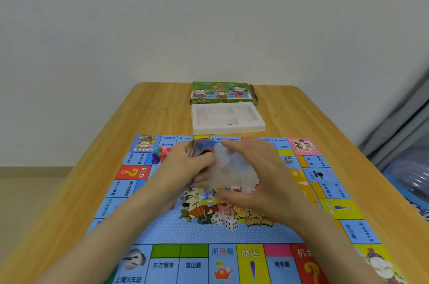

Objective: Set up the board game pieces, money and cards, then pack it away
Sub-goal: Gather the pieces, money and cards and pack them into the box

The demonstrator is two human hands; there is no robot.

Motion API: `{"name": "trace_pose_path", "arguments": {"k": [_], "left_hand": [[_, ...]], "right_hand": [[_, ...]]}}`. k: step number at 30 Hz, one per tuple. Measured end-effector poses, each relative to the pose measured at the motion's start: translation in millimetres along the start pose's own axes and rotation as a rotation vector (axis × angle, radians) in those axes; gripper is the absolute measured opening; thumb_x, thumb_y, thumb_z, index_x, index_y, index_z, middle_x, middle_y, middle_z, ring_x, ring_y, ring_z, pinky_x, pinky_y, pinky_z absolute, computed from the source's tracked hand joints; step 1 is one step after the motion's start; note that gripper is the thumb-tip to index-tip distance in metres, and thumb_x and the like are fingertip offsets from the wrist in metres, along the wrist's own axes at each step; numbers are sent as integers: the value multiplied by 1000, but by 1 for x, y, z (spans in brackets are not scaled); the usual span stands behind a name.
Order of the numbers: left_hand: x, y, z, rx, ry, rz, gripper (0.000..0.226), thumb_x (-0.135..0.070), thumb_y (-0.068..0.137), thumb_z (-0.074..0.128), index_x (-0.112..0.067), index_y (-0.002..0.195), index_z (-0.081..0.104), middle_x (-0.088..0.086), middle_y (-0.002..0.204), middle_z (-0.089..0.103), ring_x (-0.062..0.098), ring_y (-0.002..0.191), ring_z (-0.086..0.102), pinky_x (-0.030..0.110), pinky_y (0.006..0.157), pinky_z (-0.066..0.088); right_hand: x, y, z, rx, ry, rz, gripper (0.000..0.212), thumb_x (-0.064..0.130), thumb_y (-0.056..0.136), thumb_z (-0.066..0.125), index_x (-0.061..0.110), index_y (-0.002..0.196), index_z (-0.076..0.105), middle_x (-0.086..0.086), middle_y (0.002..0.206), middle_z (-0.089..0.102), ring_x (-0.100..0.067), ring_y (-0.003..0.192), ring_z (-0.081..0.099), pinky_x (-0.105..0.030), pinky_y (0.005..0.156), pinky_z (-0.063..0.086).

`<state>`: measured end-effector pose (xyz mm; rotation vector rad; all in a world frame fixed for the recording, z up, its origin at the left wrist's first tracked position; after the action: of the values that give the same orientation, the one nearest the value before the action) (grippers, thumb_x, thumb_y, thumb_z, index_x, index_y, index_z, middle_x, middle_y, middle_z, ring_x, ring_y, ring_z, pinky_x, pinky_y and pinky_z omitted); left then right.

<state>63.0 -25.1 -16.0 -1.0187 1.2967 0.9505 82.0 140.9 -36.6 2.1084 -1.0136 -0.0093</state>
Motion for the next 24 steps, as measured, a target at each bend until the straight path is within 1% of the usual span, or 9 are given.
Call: {"name": "trace_pose_path", "arguments": {"k": [4, 6, 9, 12, 14, 16, 18, 20, 24], "left_hand": [[1, 1, 0, 46, -116, 1, 26, 2, 86, 55, -9, 63, 51, -1, 47, 28, 9, 37, 25, 19, 38, 24], [1, 2, -1, 46, -186, 11, 27, -15, 80, 63, -15, 53, 58, 0, 47, 28, 10, 38, 24, 21, 41, 22], [1, 4, -7, -3, -256, 26, 23, -27, 76, 63, -13, 59, 66, 13, 62, 46, 10, 40, 28, 20, 40, 25], [3, 7, -11, -53, -357, 22, 21, -21, 80, 61, -5, 66, 62, 10, 72, 60, 8, 40, 31, 17, 37, 29], [3, 8, -11, -52, -372, 9, 20, -20, 80, 60, -3, 70, 59, 8, 70, 60, 8, 40, 31, 17, 37, 30], [4, 8, -12, -32, -399, -17, 18, -20, 79, 61, -5, 73, 52, 6, 66, 55, 8, 40, 31, 17, 37, 30], [4, 8, -12, 17, -441, -54, 22, -20, 76, 62, -10, 70, 44, 4, 59, 45, 8, 41, 30, 18, 37, 28], [5, 8, -11, 54, -477, -94, 25, -19, 75, 61, -13, 65, 39, 1, 55, 37, 8, 40, 29, 18, 38, 26], [6, 8, -9, 76, -502, -106, 27, -18, 75, 60, -13, 64, 37, 0, 54, 35, 7, 39, 28, 18, 38, 24]], "right_hand": [[-2, -1, 1, -47, 25, 78, 49, 41, 75, 60, 28, 120, 48, 13, 105, 57, -3, 98, 48, -12, 89, 32], [-5, 2, -4, -75, 109, 172, 46, 41, 75, 62, 25, 117, 53, 11, 98, 59, -2, 88, 52, -14, 79, 39], [-19, 14, -15, -130, 167, 402, 45, 40, 77, 70, 21, 116, 56, 10, 95, 59, -3, 79, 53, -14, 66, 41], [-54, 27, -29, -13, 34, 665, 58, 38, 79, 71, 21, 129, 48, 8, 106, 55, -6, 84, 52, -24, 69, 44], [-79, 34, -40, 24, -35, 800, 62, 39, 81, 69, 18, 134, 44, 0, 115, 57, -12, 87, 53, -31, 73, 44], [-98, 38, -48, 41, -59, 887, 64, 38, 83, 67, 14, 137, 42, -7, 123, 57, -14, 80, 52, -31, 73, 43], [-108, 41, -51, 106, -108, 926, 65, 38, 85, 65, 10, 138, 40, -11, 126, 56, -18, 85, 53, -32, 74, 44], [-113, 45, -49, 122, -95, 957, 63, 34, 87, 64, 7, 138, 39, -13, 127, 55, -24, 98, 55, -34, 78, 44], [-118, 54, -42, 76, 34, 1091, 71, 38, 88, 62, 4, 142, 31, -14, 139, 44, -28, 120, 47, -37, 84, 42]]}}
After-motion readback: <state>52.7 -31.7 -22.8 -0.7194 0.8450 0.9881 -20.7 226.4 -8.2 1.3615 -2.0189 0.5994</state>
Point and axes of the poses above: each hand's wrist, its own y-axis towards the middle knuckle, its own z-axis out of the palm, x = y × z, the point moved 1 cm from there along y, towards the middle knuckle
